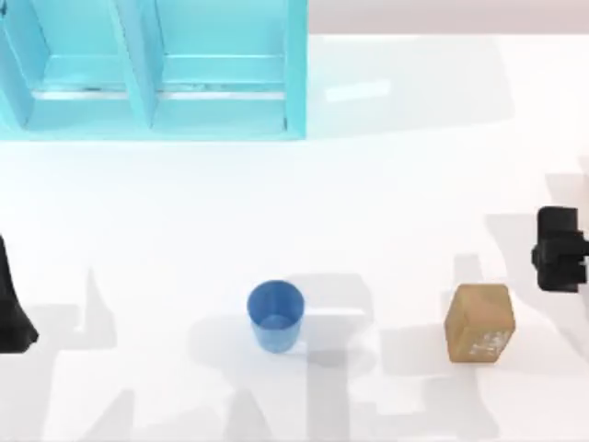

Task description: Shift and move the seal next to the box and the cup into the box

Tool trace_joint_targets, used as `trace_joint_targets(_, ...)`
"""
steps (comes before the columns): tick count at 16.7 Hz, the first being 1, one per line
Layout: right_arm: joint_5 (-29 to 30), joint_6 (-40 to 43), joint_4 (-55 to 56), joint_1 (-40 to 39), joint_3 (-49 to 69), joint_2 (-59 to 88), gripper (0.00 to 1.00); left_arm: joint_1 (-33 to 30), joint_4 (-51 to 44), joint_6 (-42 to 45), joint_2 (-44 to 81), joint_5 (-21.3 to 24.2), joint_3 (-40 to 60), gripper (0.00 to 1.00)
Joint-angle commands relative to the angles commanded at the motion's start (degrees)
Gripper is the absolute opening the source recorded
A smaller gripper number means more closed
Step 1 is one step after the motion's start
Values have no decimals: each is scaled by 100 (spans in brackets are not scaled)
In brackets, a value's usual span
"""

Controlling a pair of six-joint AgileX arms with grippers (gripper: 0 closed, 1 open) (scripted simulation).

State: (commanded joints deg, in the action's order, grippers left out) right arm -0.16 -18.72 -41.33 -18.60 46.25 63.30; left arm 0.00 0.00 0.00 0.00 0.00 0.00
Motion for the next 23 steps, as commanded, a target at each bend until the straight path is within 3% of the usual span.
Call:
trace_joint_targets(6,-1,-803,-1715,-762,1948,2600,100,0,0,0,0,0,0,100)
trace_joint_targets(11,-11,-1120,-2337,-1060,2763,3567,100,0,0,0,0,0,0,100)
trace_joint_targets(18,-12,-1113,-2243,-1047,2683,3605,100,0,0,0,0,0,0,100)
trace_joint_targets(23,-10,-1137,-1083,-1071,1977,3977,100,0,0,0,0,0,0,100)
